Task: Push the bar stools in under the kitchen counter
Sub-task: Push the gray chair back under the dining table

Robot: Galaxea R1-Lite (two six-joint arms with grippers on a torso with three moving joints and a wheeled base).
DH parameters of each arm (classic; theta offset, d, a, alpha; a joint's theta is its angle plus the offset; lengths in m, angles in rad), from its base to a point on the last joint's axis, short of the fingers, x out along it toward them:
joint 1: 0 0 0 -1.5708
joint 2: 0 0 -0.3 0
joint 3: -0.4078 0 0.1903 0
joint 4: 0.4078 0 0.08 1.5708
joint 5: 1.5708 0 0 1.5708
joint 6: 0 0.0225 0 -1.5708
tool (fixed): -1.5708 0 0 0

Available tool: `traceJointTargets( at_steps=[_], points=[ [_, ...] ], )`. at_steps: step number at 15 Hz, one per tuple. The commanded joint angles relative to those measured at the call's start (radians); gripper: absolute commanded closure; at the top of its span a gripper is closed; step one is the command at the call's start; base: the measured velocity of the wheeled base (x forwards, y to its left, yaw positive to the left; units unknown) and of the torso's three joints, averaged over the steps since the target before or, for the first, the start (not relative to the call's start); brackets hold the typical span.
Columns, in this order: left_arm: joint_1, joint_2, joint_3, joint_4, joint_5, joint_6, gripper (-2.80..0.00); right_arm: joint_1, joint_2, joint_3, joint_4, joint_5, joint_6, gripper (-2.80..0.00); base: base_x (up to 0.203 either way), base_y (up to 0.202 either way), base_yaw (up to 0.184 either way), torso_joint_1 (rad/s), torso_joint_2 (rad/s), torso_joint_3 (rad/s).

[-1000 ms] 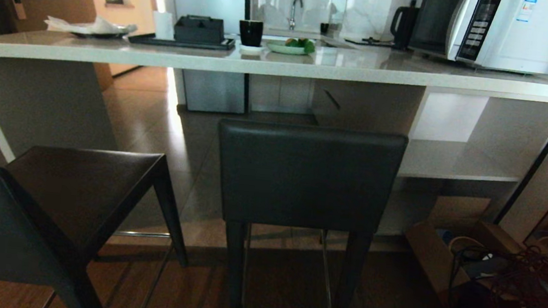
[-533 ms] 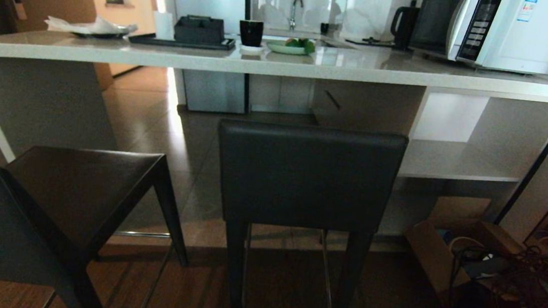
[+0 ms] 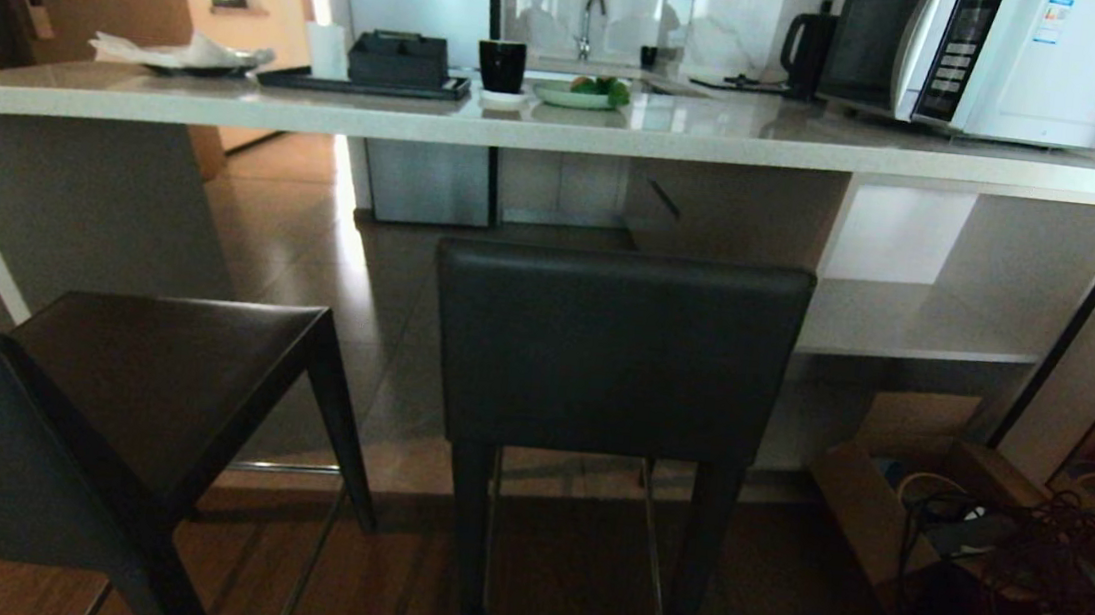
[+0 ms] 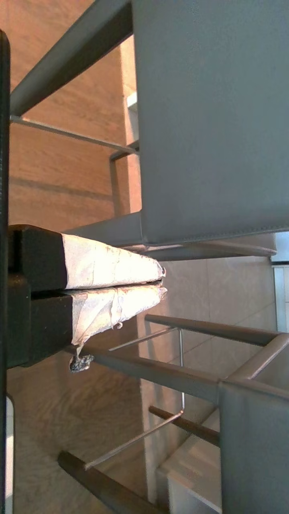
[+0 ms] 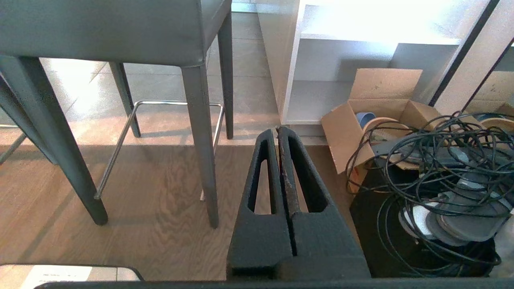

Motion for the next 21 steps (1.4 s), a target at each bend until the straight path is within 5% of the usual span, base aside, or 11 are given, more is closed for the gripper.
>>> traceJointTargets(
  at_steps=[1, 5, 14, 21],
  points=[
    [0.0, 0.003, 0.0, 0.0, -0.001, 0.003, 0.0, 0.001, 0.002, 0.002, 0.0, 0.0, 0.001, 0.0, 0.0, 0.0, 0.0, 0.0, 0.0, 0.0],
    [0.0, 0.003, 0.0, -0.001, -0.002, 0.002, 0.0, 0.001, 0.002, 0.002, 0.0, 0.0, -0.001, 0.0, 0.0, 0.0, 0.0, 0.0, 0.0, 0.0],
    [0.0, 0.003, 0.0, 0.0, 0.002, -0.007, 0.0, 0.001, 0.002, 0.002, 0.0, 0.0, 0.001, 0.0, 0.182, 0.0, 0.0, 0.004, 0.0, 0.002],
    [0.0, 0.003, 0.0, -0.003, 0.005, -0.051, 0.0, 0.001, 0.002, 0.002, -0.004, -0.004, 0.034, 0.0, 0.009, 0.0, 0.0, 0.002, 0.0, 0.0]
  ],
)
